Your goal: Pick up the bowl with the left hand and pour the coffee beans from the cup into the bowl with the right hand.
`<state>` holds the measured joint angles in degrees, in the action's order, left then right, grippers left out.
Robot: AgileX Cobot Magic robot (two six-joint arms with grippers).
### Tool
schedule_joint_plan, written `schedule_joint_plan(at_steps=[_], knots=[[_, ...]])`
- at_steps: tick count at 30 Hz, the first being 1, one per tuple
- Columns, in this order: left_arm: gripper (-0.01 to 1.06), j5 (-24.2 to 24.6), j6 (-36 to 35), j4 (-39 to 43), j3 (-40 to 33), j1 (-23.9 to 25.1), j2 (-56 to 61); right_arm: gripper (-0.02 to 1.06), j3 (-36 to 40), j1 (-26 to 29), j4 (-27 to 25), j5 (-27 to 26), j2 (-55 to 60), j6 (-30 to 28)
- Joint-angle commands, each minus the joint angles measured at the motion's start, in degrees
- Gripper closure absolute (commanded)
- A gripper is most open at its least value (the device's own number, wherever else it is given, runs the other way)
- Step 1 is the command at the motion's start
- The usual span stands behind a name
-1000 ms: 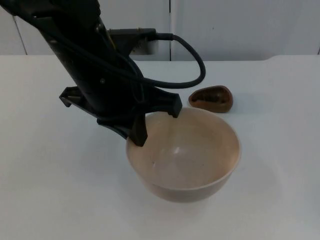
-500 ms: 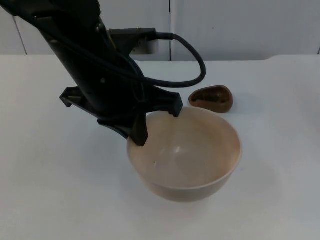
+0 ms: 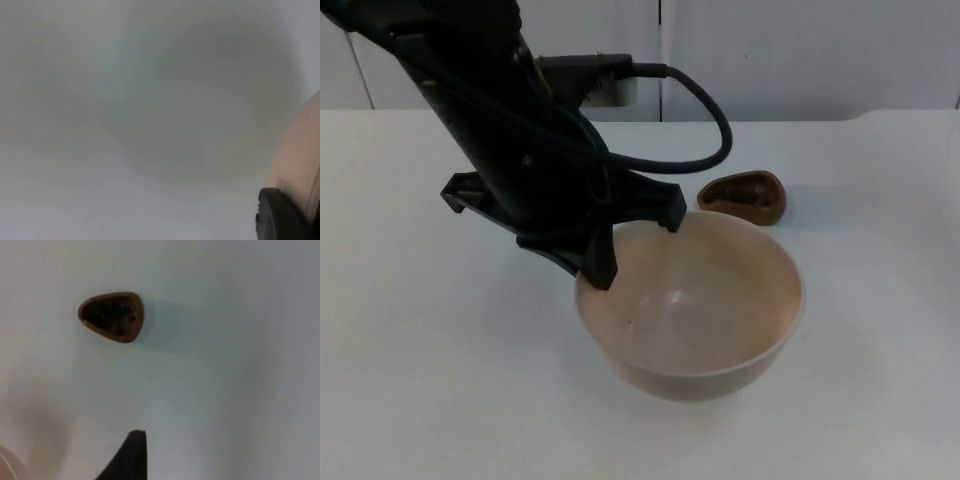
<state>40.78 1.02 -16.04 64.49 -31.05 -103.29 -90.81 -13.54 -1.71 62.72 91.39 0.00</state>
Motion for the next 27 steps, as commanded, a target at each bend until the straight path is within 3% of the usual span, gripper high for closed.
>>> schedule_joint_plan(at_steps=[1, 9, 14, 18, 23, 27], knots=[[1.05, -0.61, -0.5, -0.82, 0.46, -0.29, 0.45, -0.01, -3.49, -2.09, 0.18, 0.93, 4.87, 1.94], [1.05, -0.75, -0.5, -0.82, 0.46, -0.29, 0.45, 0.01, -11.5, -6.49, 0.73, 3.22, 16.27, 4.99], [1.05, -0.83, -0.5, -0.82, 0.46, -0.29, 0.45, 0.01, -17.48, -9.77, 4.6, 3.64, 25.21, 9.69], [1.05, -0.83, -0.5, -0.82, 0.46, -0.29, 0.45, 0.01, -19.44, -9.8, 4.38, 3.25, 29.49, 11.59], [1.05, -0.96, -0.5, -0.82, 0.46, -0.29, 0.45, 0.01, -19.55, -8.98, 4.51, 1.08, 33.82, 13.53], [1.05, -1.11, -0.5, -0.82, 0.46, -0.29, 0.45, 0.01, -19.55, -8.33, 4.39, -4.11, 36.28, 16.54]])
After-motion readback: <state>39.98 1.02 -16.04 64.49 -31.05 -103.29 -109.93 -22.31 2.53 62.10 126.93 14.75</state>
